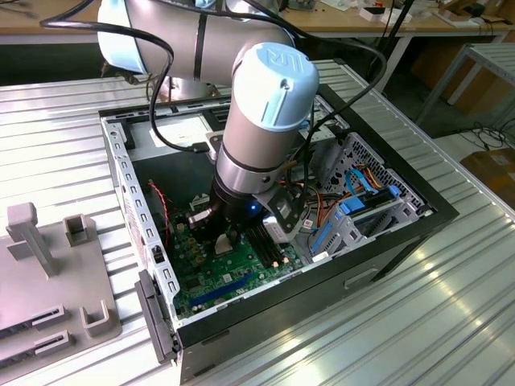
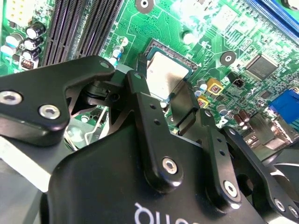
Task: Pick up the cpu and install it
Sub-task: 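Place the cpu into insertion slot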
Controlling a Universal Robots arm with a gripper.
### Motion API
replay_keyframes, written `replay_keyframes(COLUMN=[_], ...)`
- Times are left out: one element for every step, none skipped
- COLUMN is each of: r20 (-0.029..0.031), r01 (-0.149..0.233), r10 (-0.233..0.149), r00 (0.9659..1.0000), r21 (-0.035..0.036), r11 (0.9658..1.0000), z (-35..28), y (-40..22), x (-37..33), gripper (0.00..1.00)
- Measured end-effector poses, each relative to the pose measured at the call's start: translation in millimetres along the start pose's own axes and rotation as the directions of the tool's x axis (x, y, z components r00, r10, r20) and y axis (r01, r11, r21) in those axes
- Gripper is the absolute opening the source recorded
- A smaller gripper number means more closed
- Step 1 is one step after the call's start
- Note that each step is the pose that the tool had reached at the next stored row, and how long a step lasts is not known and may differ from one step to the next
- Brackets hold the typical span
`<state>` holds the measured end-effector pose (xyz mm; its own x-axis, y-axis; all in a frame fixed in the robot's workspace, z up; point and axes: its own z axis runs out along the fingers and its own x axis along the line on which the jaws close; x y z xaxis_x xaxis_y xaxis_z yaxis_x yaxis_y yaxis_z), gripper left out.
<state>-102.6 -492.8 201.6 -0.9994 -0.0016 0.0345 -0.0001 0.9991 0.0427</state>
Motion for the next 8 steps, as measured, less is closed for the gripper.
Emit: replay_keyframes(r20=[0.0,0.0001,0.0001,0.0001,0.0,-0.0001,-0.0001,-0.0001], r01=[0.0,0.0,0.0,0.0,0.001,0.001,0.002,0.003], r10=[0.0,0.0,0.0,0.0,-0.001,-0.001,-0.002,-0.003], r00=[1.0,1.0,1.0,1.0,1.0,1.0,1.0,1.0], r21=[0.0007,0.0013,0.0016,0.0019,0.0026,0.0029,0.003,0.003], r11=[1.0,1.0,1.0,1.0,1.0,1.0,1.0,1.0], z=[-0.4,-0.6,-0.7,-0.7,-0.9,-0.9,-0.9,-0.8], y=[0.0,0.0,0.0,0.0,0.0,0.0,0.0,0.0], x=[0.0,0.0,0.0,0.1,0.1,0.1,0.1,0.1], gripper=[0.46,0.46,0.46,0.46,0.46,0.46,0.46,0.46])
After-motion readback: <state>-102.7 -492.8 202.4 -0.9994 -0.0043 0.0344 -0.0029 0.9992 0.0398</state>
